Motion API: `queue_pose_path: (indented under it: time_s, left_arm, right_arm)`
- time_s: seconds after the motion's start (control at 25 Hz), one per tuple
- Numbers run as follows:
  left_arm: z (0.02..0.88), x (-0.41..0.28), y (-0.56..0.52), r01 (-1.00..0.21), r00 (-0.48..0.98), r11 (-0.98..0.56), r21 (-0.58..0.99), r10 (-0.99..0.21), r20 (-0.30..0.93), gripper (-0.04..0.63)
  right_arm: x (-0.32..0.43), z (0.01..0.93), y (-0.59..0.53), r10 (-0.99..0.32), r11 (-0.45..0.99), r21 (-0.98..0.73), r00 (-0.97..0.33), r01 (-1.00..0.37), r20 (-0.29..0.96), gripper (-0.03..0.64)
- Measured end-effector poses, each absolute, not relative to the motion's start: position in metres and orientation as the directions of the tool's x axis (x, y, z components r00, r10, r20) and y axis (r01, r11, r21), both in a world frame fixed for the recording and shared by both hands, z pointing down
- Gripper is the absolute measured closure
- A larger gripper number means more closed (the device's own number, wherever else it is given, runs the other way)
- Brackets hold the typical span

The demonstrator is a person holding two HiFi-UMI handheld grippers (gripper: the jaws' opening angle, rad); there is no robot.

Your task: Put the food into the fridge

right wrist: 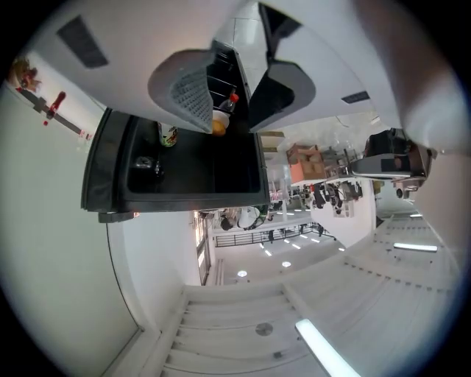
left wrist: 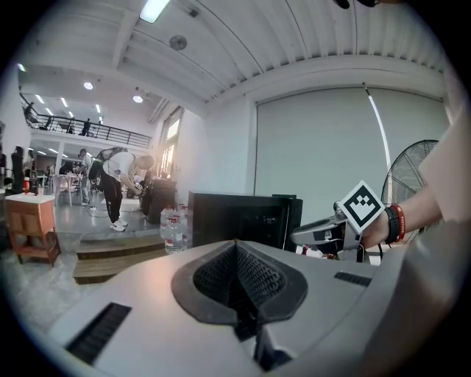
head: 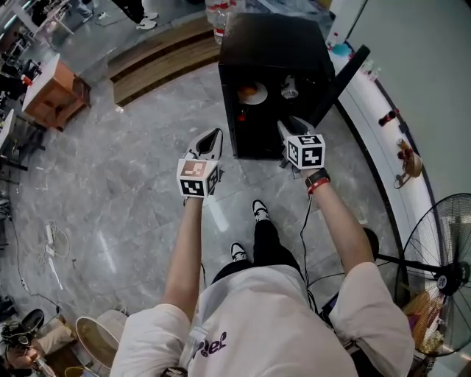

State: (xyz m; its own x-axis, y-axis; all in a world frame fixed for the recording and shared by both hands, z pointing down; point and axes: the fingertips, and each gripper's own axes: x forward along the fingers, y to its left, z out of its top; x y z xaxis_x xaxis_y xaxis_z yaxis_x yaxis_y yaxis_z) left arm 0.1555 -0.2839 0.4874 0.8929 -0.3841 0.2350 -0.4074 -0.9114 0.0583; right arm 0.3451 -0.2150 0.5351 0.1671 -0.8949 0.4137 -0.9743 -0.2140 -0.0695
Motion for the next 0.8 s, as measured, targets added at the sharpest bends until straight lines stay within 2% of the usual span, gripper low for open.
queue_pose_path:
  time_s: [0.8]
  left_arm:
    - [0.442, 0.091, -0.209, -0.425, 0.895, -0.904, 0.037, -0.414, 0.164, 0.575]
  right_arm:
    - [0.282, 0.479, -0.115, -0.931, -0.254, -0.097, 0.216, -0.962, 0.292, 0.535]
